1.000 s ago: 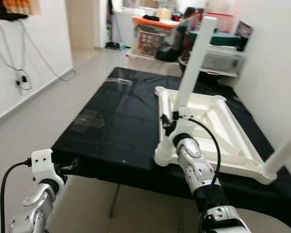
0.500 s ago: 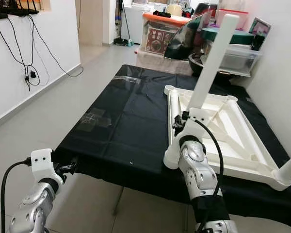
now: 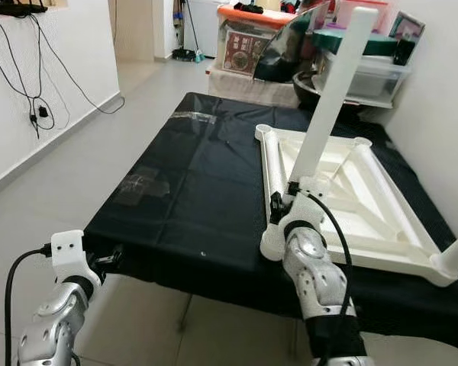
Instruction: Building children table
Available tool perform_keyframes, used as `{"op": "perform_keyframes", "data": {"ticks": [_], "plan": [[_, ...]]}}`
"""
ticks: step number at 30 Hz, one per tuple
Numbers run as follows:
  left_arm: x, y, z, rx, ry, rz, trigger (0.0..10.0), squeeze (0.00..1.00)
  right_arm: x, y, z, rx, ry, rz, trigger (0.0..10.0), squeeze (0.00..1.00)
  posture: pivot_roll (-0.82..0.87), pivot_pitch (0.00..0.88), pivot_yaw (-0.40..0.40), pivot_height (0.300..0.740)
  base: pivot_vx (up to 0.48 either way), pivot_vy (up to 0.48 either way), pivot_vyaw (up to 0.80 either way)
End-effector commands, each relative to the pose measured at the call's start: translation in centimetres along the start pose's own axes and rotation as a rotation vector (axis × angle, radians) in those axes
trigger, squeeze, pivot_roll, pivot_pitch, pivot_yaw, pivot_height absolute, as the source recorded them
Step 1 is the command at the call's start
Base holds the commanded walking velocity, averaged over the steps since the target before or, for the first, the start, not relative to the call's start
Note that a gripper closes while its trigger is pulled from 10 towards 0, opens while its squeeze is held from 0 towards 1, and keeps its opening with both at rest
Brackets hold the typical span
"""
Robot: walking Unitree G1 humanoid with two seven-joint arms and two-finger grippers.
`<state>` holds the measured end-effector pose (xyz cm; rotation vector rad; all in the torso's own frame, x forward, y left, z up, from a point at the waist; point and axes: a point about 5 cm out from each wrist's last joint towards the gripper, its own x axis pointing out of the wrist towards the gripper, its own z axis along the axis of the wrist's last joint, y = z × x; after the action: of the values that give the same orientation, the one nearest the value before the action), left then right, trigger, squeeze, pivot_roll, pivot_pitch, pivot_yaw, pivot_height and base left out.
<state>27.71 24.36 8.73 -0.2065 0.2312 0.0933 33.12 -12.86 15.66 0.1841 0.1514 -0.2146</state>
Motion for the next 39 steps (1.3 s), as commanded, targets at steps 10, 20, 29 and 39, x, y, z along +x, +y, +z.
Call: {"op": "perform_keyframes", "data": {"ticks": [10, 20, 29, 39], "plan": [[0.4, 0.1, 0.2, 0.019, 0.004, -0.009, 10.0, 0.0, -1.1, -1.5, 4.0, 0.088, -0.085, 0.011, 10.0, 1.0, 0.08, 0.0, -0.085, 0.74, 0.0, 0.0, 0.0], [0.8, -0.3, 0.2, 0.021, -0.002, -0.024, 10.0, 0.0, -0.3, -3.3, 8.0, -0.02, -0.211, 0.227, 10.0, 1.0, 0.07, 0.0, -0.084, 0.74, 0.0, 0.0, 0.0], [1.0, -0.6, 0.1, 0.026, -0.002, -0.038, 10.0, 0.0, 0.9, -3.9, 9.3, -0.147, -0.184, 0.524, 10.0, 0.0, 0.06, 0.0, -0.089, 0.74, 0.0, 0.0, 0.0], [1.3, -1.0, 0.1, 0.025, -0.006, -0.05, 10.0, 0.0, 2.8, -5.1, 10.0, -0.227, -0.137, 0.745, 10.0, 0.0, 0.07, 0.0, -0.103, 0.74, 0.0, 0.0, 0.0]]}}
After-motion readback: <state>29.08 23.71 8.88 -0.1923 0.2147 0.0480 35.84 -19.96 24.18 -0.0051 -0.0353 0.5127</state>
